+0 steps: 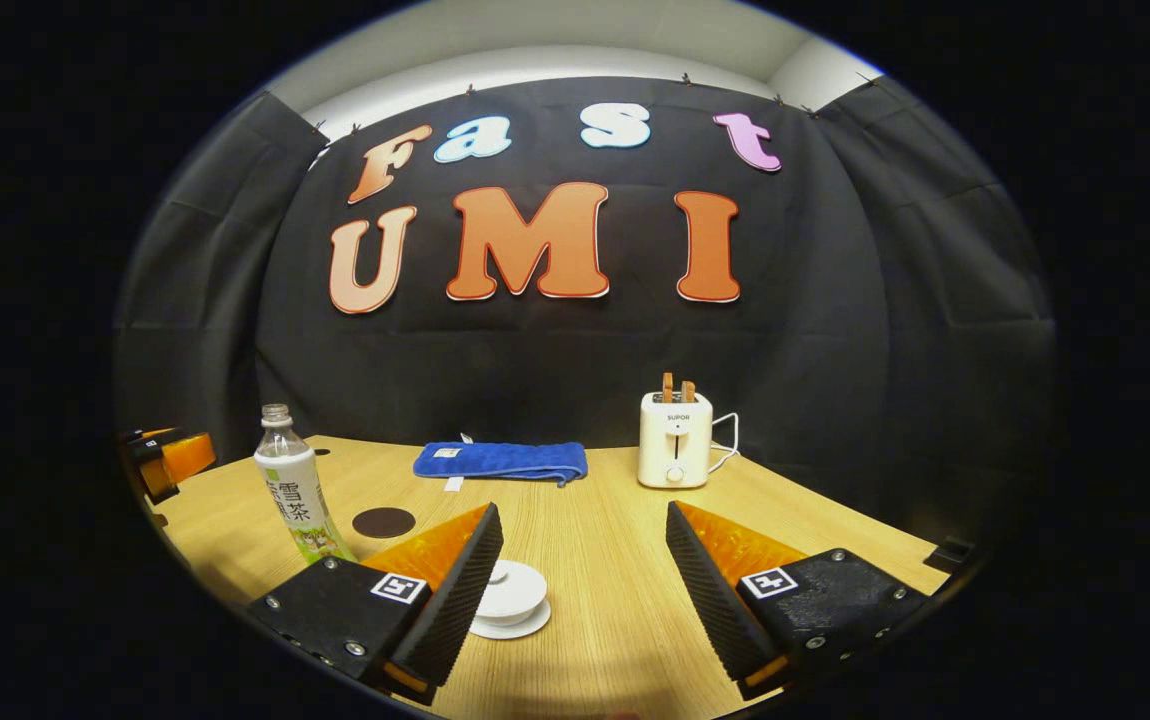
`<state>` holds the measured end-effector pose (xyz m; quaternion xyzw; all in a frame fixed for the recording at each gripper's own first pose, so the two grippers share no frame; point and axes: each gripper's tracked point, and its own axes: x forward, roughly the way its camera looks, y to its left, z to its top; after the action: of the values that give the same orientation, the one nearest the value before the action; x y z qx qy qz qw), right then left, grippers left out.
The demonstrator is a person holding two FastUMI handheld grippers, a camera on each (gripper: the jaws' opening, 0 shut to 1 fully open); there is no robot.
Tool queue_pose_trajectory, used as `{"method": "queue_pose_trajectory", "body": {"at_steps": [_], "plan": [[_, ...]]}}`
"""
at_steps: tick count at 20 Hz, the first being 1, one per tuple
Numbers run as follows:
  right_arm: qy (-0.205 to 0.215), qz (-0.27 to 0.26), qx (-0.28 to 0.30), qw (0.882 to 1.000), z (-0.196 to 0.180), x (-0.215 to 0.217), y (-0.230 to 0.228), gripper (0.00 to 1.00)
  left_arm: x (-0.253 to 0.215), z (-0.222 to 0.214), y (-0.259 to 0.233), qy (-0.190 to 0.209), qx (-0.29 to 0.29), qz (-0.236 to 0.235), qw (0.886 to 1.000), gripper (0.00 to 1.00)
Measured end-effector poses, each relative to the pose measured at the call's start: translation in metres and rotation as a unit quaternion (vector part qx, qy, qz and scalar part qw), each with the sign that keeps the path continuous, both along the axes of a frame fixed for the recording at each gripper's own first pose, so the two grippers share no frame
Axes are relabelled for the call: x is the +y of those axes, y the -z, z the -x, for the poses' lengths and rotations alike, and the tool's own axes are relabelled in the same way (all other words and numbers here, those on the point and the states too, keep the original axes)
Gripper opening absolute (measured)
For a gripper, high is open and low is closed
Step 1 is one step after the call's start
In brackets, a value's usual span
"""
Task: Open the teacup lid with one hand, grasp the water bottle and pour water into the teacup with the other hand; after pouring, place the water bottle on the coaster and then close the teacup lid.
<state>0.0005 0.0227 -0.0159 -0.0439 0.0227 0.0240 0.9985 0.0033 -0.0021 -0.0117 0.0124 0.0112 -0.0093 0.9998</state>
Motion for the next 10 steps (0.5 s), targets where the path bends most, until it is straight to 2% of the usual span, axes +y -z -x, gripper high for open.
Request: {"method": "queue_pose_trajectory", "body": {"at_steps": [10], "plan": [[-0.026, 0.025, 0.042, 0.998, -0.018, 0.031, 0.026, 0.98, 0.004, -0.005, 0.004, -0.001, 0.005, 0.0, 1.0, 0.97]]}}
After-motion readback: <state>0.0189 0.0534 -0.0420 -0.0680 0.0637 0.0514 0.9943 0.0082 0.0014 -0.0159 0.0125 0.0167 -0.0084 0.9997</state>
